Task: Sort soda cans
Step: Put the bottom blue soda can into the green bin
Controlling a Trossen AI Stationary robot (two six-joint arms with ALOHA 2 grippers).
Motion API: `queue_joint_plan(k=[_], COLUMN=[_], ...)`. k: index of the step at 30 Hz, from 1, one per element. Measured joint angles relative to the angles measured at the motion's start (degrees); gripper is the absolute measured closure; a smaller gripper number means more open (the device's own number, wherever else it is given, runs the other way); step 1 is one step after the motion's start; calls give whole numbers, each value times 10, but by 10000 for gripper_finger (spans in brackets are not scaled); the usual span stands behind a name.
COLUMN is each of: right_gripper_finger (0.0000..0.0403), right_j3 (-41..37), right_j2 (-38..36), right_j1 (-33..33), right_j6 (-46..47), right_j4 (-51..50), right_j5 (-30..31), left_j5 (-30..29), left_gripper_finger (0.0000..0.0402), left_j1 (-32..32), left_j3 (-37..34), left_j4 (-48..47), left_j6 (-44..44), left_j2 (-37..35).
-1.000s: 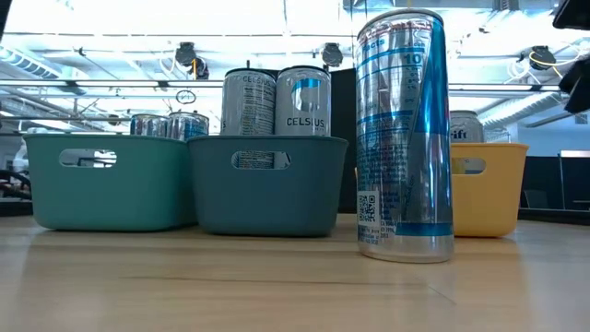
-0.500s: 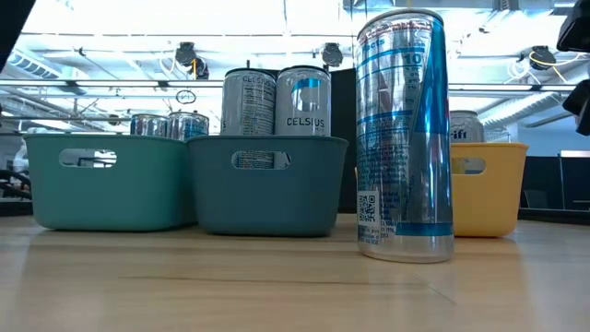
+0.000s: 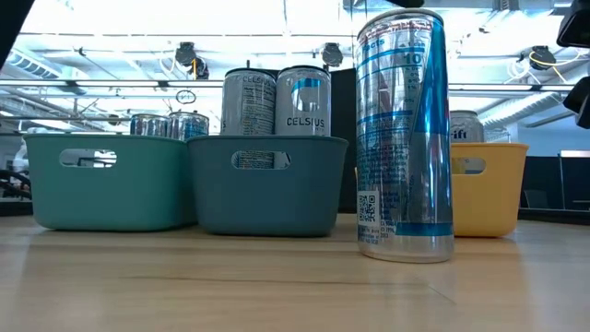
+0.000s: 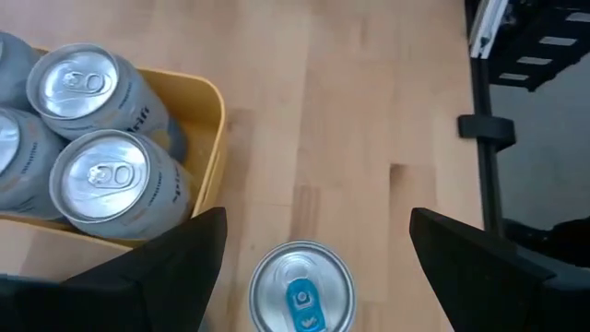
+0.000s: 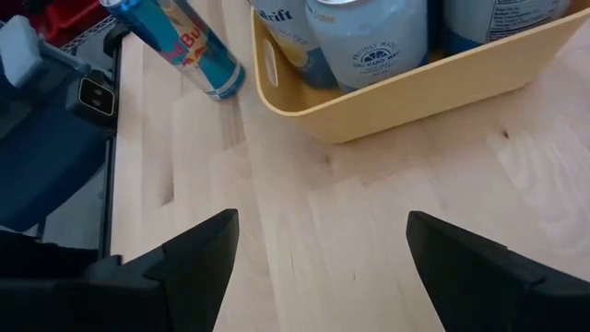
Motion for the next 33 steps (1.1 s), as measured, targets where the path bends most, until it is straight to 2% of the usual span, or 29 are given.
queue_joint_plan(k=[5, 20, 33], right_gripper_finger=[96, 96, 96], right_j3=[0, 0, 0], right_j2=[0, 0, 0], right_j1=[0, 0, 0], right_j6=[0, 0, 0], right_j4=[4, 16, 16], right_j5=[0, 1, 1], left_j5=[-9, 19, 31], left_gripper_finger=[52, 52, 52], left_j1=[-4, -3, -2], left_j3=[-10, -63, -66], left_j4=[-8, -8, -8], left_j6=[-1, -2, -16], left_j2=[-1, -1, 0])
